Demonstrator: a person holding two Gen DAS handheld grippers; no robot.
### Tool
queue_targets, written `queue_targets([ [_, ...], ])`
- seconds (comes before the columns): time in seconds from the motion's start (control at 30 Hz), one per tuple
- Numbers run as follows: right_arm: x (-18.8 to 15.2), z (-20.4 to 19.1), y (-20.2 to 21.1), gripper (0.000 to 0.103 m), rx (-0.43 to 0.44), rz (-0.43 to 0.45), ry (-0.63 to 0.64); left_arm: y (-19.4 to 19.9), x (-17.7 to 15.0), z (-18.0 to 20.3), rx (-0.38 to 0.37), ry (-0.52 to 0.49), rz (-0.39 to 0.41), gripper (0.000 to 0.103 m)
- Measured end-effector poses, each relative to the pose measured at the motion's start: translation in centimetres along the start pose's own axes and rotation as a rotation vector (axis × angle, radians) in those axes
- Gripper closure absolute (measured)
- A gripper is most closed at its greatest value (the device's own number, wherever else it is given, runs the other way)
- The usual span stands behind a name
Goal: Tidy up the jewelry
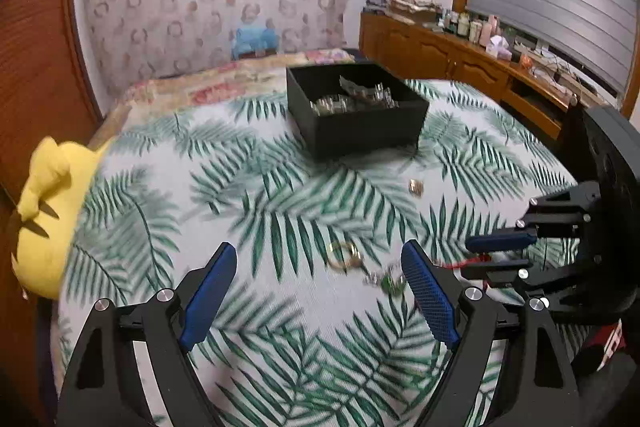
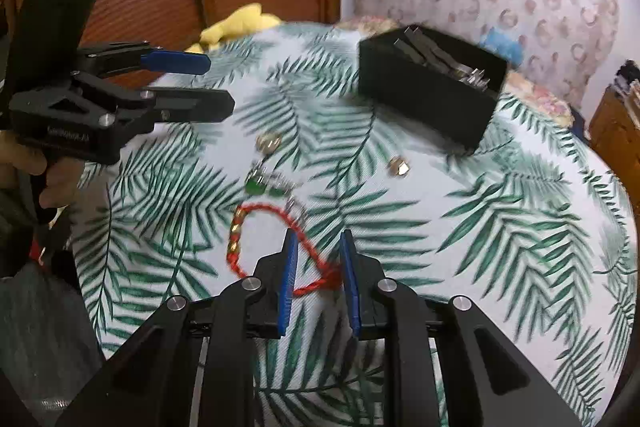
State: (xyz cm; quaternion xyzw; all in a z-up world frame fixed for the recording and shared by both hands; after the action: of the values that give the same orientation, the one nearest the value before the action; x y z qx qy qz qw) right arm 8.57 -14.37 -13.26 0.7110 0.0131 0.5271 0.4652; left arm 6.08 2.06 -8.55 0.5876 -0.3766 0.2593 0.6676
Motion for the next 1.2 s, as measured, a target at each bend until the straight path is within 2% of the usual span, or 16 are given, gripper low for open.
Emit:
queue_targets([
  [0.13,-0.1,-0.5,0.0,0.083,-0.027,-0.012,0.035,-0.4,-1.0,0.6,-0.017,0.000,-0.026,0.022],
  [0.23,-0.4,-0.2,0.4,0.099,-0.029,-0.017,0.031,-0.6,-1.4,1.3,-0.031,-0.010,-0.033,0.022],
  [0.37,-1.5,0.8,1.6,0.100,-0.036,-0.024,-0.001,-0.7,-1.8,2.6,-0.056,-0.037,-0.041,0.022],
  [0.5,-2.5,2.1,2.8,0.100,-0.079,-0.025,-0.028,-0.7,-1.6,3.8,-0.078,-0.064,-0.035,0.022],
  [0.67,-3.3,3.5,3.3,0.100,-0.103,0.001,-0.086,-1.1,-1.5,4.9,-0.093,-0.091,-0.042,0.041],
  [0.83,-3.7,3.0,3.5,0.099,-0.141,0.041,-0.071,-2.2,-1.7,5.3,-0.088,-0.106,-0.069,0.070],
  [0.93,-3.9,3.1,3.5,0.099,-0.141,0.057,-0.080,-2.8,-1.8,5.1,-0.076,-0.105,-0.083,0.075],
  [1.07,-3.8,3.2,3.4,0.099,-0.139,0.061,-0.085,-2.9,-2.0,5.3,-0.067,-0.116,-0.079,0.078],
  [1.13,-3.8,3.2,3.4,0.099,-0.136,0.061,-0.089,-3.0,-2.0,5.3,-0.065,-0.120,-0.078,0.084],
  [1.2,-3.8,3.3,3.4,0.099,-0.130,0.062,-0.096,-3.0,-2.0,5.3,-0.064,-0.124,-0.075,0.084],
])
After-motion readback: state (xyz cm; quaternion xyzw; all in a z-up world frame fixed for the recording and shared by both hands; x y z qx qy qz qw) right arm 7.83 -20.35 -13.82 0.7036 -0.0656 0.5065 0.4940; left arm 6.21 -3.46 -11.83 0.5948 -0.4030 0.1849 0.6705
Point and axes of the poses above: each gripper's, at about its wrist camera, not at the fingertips, and y roughly against the way its jaws point, z to its right, x to its top, the point moved 1 cm from there along -y, roughly the way its jaws point, and after that the axes turned 8 degrees about z, right-handed, at the moved point
